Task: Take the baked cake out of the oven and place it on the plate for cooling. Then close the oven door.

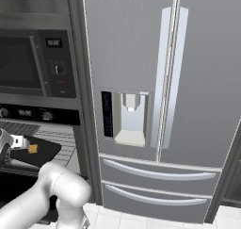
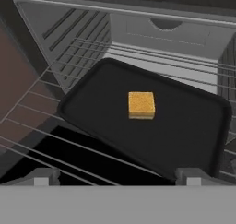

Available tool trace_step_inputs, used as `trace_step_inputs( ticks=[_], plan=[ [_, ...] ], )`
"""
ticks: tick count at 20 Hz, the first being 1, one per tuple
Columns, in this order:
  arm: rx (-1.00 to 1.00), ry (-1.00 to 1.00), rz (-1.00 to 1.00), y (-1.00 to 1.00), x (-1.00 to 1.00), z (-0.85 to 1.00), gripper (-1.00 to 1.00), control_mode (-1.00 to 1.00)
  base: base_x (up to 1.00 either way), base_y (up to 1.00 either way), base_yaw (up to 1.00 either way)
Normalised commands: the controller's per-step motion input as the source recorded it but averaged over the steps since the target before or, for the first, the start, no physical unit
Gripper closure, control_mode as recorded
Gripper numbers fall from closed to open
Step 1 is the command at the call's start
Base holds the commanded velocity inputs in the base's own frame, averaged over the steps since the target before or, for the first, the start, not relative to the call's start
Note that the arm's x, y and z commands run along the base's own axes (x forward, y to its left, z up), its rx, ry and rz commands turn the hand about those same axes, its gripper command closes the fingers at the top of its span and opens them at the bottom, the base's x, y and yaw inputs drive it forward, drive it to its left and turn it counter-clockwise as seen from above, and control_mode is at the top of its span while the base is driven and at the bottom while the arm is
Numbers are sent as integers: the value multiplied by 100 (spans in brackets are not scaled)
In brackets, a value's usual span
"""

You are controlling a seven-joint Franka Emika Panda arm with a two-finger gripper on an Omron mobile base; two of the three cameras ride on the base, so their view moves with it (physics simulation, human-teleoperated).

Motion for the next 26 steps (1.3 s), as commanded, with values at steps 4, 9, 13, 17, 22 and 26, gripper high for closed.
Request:
trace_step_inputs(
  ticks=[4,9,13,17,22,26],
  plan=[
    [0,12,-12,-17,4,41,-100,-100,0,0,0],
    [1,5,-6,-41,6,5,-100,-100,0,0,0],
    [7,-1,0,-33,1,-17,-100,-100,0,0,0],
    [0,-10,0,-5,0,-26,-100,-100,0,0,0],
    [0,-3,0,-4,9,-15,-100,-100,0,0,0],
    [0,0,0,0,17,-3,-100,-100,0,0,0]
  ],
)
